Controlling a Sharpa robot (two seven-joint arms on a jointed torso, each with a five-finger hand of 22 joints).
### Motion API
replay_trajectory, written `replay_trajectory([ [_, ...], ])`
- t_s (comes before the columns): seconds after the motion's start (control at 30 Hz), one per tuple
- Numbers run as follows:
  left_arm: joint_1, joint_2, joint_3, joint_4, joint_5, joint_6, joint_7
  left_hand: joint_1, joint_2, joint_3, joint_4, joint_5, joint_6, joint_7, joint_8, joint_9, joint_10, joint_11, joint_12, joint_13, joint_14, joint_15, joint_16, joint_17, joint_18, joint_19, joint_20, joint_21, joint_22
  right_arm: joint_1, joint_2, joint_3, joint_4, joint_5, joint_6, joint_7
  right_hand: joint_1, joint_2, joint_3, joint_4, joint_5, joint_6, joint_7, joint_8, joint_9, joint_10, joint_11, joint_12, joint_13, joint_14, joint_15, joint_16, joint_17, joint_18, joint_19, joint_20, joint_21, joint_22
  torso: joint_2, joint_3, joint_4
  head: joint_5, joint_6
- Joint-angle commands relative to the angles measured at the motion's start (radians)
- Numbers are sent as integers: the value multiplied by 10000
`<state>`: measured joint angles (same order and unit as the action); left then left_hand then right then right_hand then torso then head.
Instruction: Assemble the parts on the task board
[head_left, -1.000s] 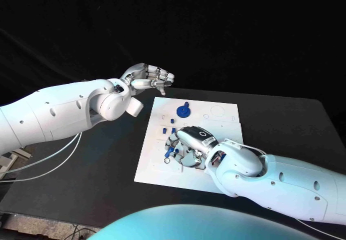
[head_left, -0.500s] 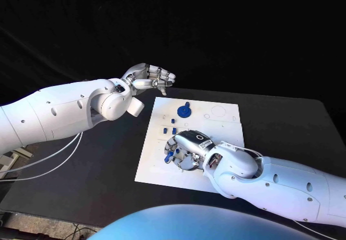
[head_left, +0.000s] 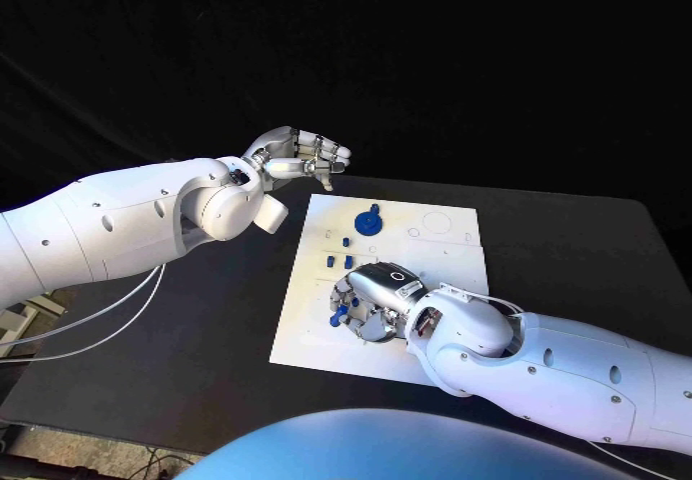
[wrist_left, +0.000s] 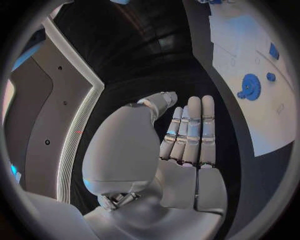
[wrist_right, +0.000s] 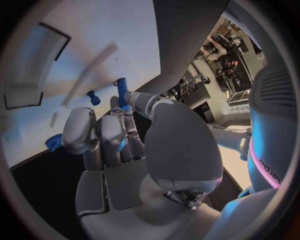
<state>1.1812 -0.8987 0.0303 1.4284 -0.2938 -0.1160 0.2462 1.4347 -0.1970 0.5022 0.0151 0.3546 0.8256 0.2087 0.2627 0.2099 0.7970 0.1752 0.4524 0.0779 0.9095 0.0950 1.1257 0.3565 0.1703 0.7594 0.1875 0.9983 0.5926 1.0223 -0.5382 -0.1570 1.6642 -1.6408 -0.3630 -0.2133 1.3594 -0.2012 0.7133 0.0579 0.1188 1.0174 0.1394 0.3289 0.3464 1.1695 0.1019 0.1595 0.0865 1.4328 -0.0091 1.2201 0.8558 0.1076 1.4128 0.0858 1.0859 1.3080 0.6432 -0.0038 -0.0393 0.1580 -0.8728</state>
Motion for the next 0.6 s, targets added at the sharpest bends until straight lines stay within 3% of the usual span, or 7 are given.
replay_trajectory([
  [0.03,7,4,7,33,6,145,32,-32,-14,23,-29,12,-82,232,-29,-15,-80,-21,45,-5,-63,1,-40,-16,116,-70,-13,69,13,-19,28,-6,7,-386,293,-359,17,114,-38,-27,33,7,20,29,22,353,-292,8,3,44,-12,53,-13,-169,37,39,-9,1360,1,0,-1,6,2],
  [0.23,7,-7,7,44,4,140,27,-32,-14,23,-29,12,-82,232,-29,-15,-80,-21,45,-5,-63,1,-40,-16,116,-70,-13,69,13,-26,84,-6,15,-599,310,-449,-25,93,-81,-64,32,-34,23,26,38,326,-287,-13,4,26,-9,17,-80,-157,15,43,-76,1346,6,-4,-1,11,2],
  [0.6,8,-3,7,43,3,136,20,-32,-14,23,-29,12,-82,232,-29,-15,-80,-21,45,-5,-63,1,-40,-16,116,-70,-13,69,13,-98,288,-31,-10,-669,447,-328,-370,-176,-469,-210,13,-262,77,-64,74,181,-223,-113,26,-8,48,-12,-107,-131,-62,93,-269,1308,-1,-2,9,15,2],
])
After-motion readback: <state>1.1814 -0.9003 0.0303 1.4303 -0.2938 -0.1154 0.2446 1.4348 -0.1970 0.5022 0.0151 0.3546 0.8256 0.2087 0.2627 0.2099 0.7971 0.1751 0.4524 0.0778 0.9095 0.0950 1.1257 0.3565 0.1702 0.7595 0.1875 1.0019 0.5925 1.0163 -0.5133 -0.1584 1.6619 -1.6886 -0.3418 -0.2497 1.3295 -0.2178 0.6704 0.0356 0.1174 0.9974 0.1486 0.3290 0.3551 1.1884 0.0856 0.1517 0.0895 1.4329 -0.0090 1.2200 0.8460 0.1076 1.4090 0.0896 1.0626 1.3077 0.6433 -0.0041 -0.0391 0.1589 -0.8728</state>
